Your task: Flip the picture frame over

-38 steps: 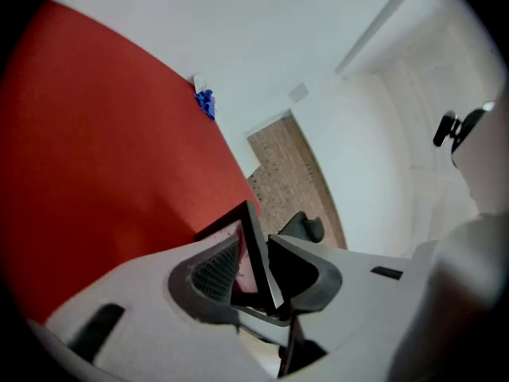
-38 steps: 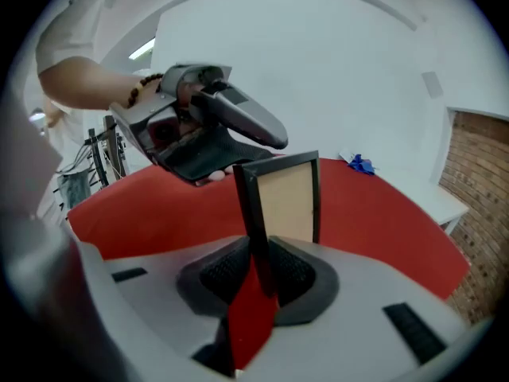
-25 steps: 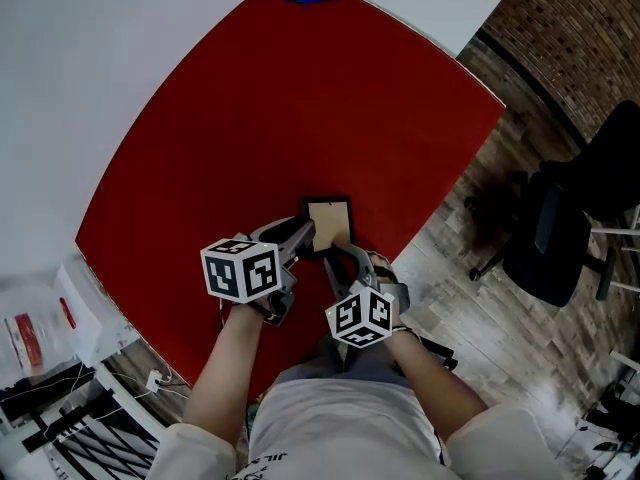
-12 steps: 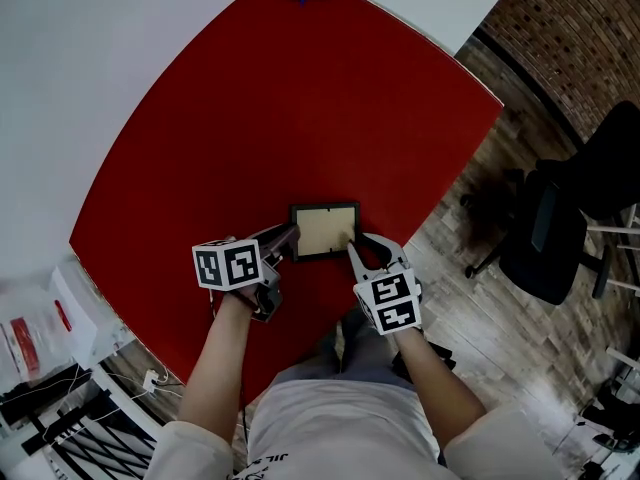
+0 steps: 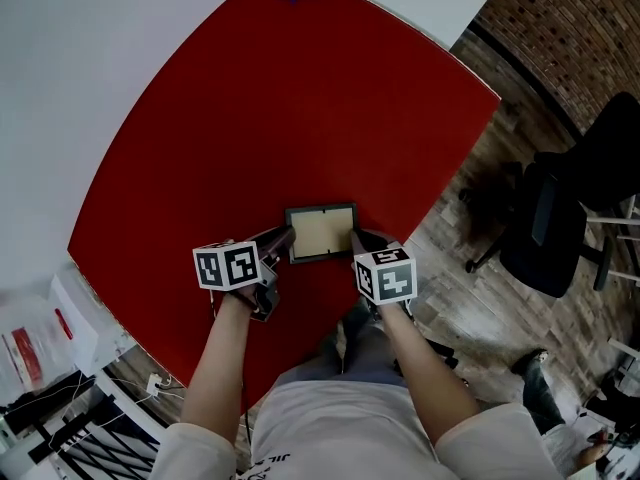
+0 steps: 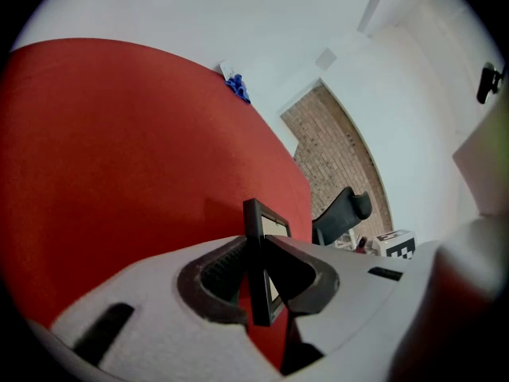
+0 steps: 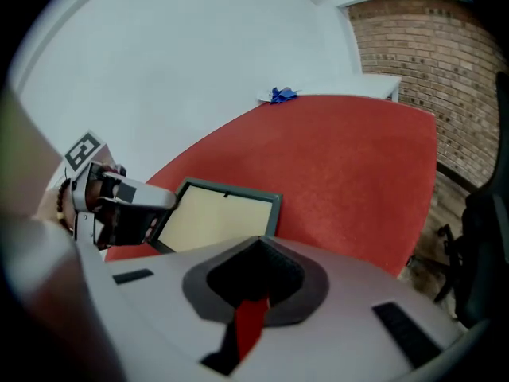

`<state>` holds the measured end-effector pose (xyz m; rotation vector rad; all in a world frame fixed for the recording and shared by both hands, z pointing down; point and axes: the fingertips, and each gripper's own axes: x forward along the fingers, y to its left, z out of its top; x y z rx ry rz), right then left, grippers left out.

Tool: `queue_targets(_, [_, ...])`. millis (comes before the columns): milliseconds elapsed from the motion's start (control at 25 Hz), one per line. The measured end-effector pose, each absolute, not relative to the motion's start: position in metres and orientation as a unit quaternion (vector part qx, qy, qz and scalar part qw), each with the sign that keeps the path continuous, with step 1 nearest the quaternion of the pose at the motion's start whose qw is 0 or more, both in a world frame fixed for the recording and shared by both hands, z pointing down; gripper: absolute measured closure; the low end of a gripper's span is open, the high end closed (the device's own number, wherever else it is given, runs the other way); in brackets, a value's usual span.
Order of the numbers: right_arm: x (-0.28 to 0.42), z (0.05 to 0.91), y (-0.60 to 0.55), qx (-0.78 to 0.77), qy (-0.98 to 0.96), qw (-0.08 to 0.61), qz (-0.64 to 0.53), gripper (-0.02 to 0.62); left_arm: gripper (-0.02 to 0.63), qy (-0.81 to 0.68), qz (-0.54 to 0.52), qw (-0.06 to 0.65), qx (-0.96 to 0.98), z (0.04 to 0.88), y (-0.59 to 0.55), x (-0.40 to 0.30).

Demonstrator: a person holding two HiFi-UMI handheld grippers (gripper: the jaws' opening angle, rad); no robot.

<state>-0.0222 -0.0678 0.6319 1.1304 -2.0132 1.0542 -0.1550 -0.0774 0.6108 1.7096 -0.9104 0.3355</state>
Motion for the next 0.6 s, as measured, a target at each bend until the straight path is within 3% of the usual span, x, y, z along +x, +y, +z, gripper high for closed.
queue_targets(600, [-0.031, 0.636, -0.07, 0.44, -0.755, 0.328, 0.359, 0.591, 0.54, -0.471, 0.27, 0.466, 0.699, 0.65, -0.079, -0.169])
